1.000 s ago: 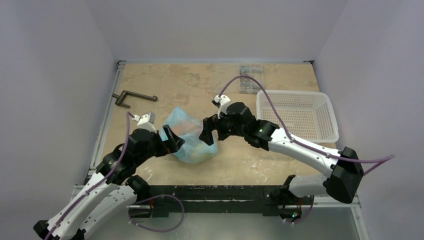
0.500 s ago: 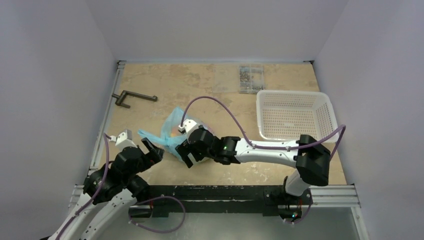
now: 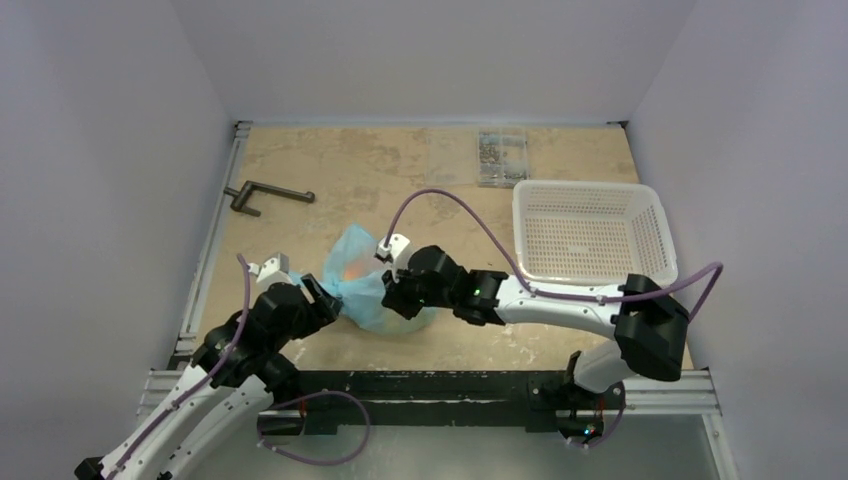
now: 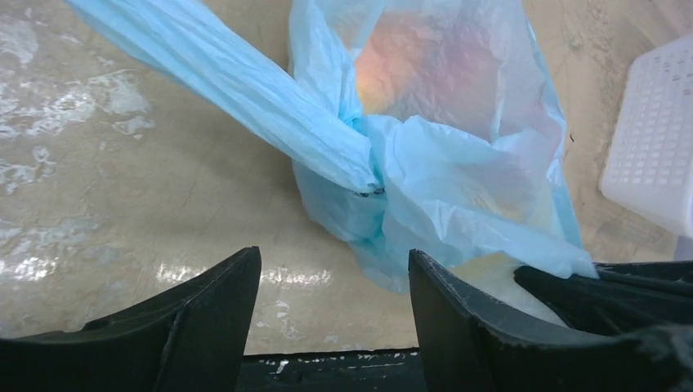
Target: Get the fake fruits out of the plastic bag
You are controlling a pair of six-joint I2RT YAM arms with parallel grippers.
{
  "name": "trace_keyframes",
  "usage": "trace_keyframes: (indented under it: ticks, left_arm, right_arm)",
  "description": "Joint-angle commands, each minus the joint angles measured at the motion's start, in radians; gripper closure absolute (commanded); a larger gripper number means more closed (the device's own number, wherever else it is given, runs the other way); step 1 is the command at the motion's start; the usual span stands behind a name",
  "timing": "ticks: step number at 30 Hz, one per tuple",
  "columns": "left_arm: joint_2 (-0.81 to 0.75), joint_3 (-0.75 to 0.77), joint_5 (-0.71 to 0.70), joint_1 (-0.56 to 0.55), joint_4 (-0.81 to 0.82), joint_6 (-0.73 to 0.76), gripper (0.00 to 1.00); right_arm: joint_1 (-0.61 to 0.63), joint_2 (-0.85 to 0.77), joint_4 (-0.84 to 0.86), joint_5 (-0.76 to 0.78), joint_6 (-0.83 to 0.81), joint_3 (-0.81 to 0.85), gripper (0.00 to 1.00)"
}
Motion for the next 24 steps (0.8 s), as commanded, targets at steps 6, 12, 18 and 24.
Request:
trace_keyframes:
  ticks: [6,12,18,24]
  left_arm:
    - [-0.051,-0.084,0.128,-0.003,0.215,0.031,0.42]
    - [-0.041,-0.094,0.134,-0.004,0.24,0.035,0.42]
    - [0.05,-0.059,0.122,-0.004,0.256,0.065,0.53]
    - [0.062,-0.095,0.189,-0.005,0.316,0.045,0.63]
  right_arm:
    - [-0.221,-0.086,0.154,-0.674,0.067,-0.046,1.0]
    - [-0.299,-0.098,0.179,-0.761,0.086,-0.081,1.0]
    - [-0.327,-0.114,0.184,-0.764,0.092,-0.099,1.0]
    - [-0.328,-0.116,0.169,-0.738,0.095,-0.092,1.0]
